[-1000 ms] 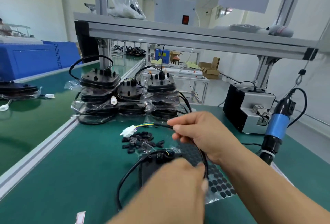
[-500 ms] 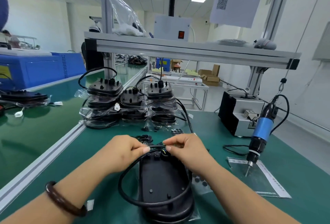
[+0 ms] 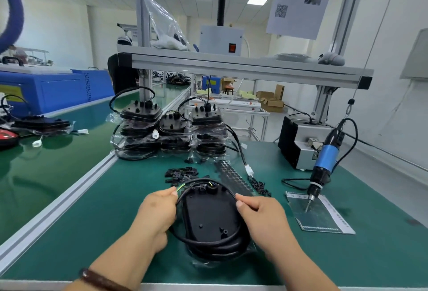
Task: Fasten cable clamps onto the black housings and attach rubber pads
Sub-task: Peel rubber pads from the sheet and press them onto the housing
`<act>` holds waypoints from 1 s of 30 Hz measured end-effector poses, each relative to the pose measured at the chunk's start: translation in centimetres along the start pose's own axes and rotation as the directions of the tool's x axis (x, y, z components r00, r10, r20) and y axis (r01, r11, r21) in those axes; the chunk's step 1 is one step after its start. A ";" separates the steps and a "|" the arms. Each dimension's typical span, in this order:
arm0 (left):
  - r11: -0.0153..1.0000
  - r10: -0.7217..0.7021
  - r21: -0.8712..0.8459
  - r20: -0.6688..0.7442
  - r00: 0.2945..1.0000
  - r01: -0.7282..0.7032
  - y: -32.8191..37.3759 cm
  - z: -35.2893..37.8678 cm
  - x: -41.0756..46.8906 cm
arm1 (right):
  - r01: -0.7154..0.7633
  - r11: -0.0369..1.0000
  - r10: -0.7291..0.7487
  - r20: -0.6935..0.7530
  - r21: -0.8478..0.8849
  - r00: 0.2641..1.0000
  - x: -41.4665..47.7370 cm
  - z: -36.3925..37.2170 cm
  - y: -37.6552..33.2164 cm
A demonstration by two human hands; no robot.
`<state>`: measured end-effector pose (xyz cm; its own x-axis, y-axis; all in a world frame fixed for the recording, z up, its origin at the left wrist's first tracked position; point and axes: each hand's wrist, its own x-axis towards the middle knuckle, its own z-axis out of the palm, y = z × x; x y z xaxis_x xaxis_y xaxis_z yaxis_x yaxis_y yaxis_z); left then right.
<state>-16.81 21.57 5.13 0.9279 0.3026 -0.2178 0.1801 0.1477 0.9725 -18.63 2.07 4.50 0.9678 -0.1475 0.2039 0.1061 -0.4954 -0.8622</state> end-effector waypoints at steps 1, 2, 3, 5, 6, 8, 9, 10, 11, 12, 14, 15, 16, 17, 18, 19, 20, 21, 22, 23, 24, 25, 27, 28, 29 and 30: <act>0.995 -0.040 -0.093 0.018 0.999 0.042 0.0 0.1 -0.6 | -0.029 0.999 0.029 -0.009 0.046 1.000 -0.1 0.3 0.1; 0.983 -0.072 -0.164 0.045 0.996 0.078 0.1 0.2 -1.3 | -0.050 0.995 0.052 -0.016 0.082 0.999 -0.2 0.6 0.2; 0.974 -0.085 -0.207 0.063 0.994 0.096 0.1 0.3 -1.8 | -0.066 0.992 0.069 -0.024 0.111 0.997 -0.2 0.9 0.3; 0.971 -0.074 -0.219 0.097 0.993 0.094 -0.1 0.6 -2.5 | -0.098 0.976 0.110 -0.050 0.194 0.993 -0.3 1.4 0.6; 0.972 -0.066 -0.219 0.109 0.992 0.088 -0.2 0.8 -2.8 | -0.118 0.961 0.137 -0.061 0.251 0.989 -0.4 1.7 0.6; 0.970 -0.054 -0.231 0.124 0.991 0.081 -0.1 0.9 -3.3 | -0.137 0.930 0.175 -0.085 0.341 0.981 -0.6 2.2 0.5; 0.968 -0.047 -0.237 0.124 0.991 0.076 0.0 0.9 -3.5 | -0.128 0.920 0.177 -0.103 0.370 0.979 -0.6 2.5 0.3; 0.967 -0.033 -0.248 0.115 0.993 0.061 0.1 0.9 -3.4 | -0.112 0.911 0.172 -0.119 0.396 0.978 -0.6 2.7 0.1; 0.965 -0.012 -0.260 0.107 0.994 0.040 0.4 0.8 -3.4 | -0.096 0.901 0.166 -0.131 0.423 0.977 -0.6 2.9 -0.2; 0.962 0.012 -0.274 0.096 0.995 0.015 0.7 0.6 -3.4 | -0.081 0.891 0.156 -0.133 0.447 0.979 -0.5 3.1 -0.6; 0.948 0.057 -0.315 0.063 0.996 -0.035 1.3 0.1 -3.2 | -0.062 0.876 0.128 -0.107 0.478 0.986 0.0 3.3 -1.8; 0.937 0.080 -0.345 0.047 0.996 -0.059 1.7 -0.3 -3.3 | -0.055 0.873 0.111 -0.087 0.484 0.990 0.2 3.5 -2.6; 0.922 0.100 -0.379 0.040 0.994 -0.077 2.2 -0.9 -3.3 | -0.045 0.873 0.089 -0.069 0.485 0.994 0.5 3.7 -3.4; 0.909 0.120 -0.406 0.035 0.992 -0.095 2.7 -1.4 -3.5 | -0.033 0.873 0.069 -0.056 0.486 0.996 0.8 4.0 -4.3; 0.901 0.135 -0.419 0.032 0.990 -0.110 3.2 -2.0 -3.6 | -0.020 0.875 0.047 -0.044 0.485 0.998 1.1 4.4 -5.1; 0.899 0.147 -0.422 0.031 0.989 -0.120 3.6 -2.6 -3.5 | -0.008 0.875 0.025 -0.029 0.484 0.999 1.2 4.8 -5.9; 0.896 0.159 -0.425 0.029 0.987 -0.132 3.9 -3.1 -3.3 | 0.000 0.875 0.005 -0.009 0.485 1.000 1.4 5.3 -6.5; 0.889 0.177 -0.434 0.027 0.984 -0.148 4.0 -3.7 -3.2 | 0.006 0.875 -0.013 0.010 0.485 1.000 1.5 5.8 -7.0; 0.879 0.188 -0.451 0.026 0.982 -0.156 4.0 -4.3 -2.9 | 0.018 0.878 -0.032 0.022 0.478 0.999 1.6 6.4 -7.2; 0.868 0.181 -0.473 0.019 0.983 -0.151 4.0 -4.9 -2.7 | 0.033 0.885 -0.051 0.027 0.464 0.998 1.5 6.8 -7.3; 0.862 0.164 -0.488 0.017 0.986 -0.135 3.9 -5.4 -2.5 | 0.050 0.895 -0.069 0.028 0.443 0.997 1.5 7.3 -7.1; 0.862 0.153 -0.492 0.018 0.988 -0.125 3.6 -5.8 -2.3 | 0.056 0.905 -0.075 0.029 0.421 0.997 1.3 7.7 -7.0; 0.887 0.137 -0.450 0.042 0.990 -0.103 2.8 -6.3 -1.6 | 0.035 0.924 -0.053 0.037 0.380 0.998 0.9 8.2 -6.6; 0.899 0.123 -0.429 0.064 0.990 -0.084 2.3 -6.3 -1.4 | 0.012 0.930 -0.029 0.039 0.368 0.999 0.8 8.2 -6.3; 0.905 0.107 -0.420 0.085 0.991 -0.062 1.9 -6.2 -1.2 | -0.014 0.933 0.001 0.035 0.360 0.999 0.8 8.1 -6.0; 0.911 0.093 -0.410 0.109 0.990 -0.041 1.6 -6.0 -1.1 | -0.037 0.939 0.026 0.035 0.343 0.999 0.9 8.0 -5.6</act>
<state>-19.52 27.16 6.38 0.9706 0.2110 -0.1157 -0.0079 0.5083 0.8612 -16.53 11.55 5.80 0.9776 -0.1307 0.1648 0.1422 -0.1664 -0.9758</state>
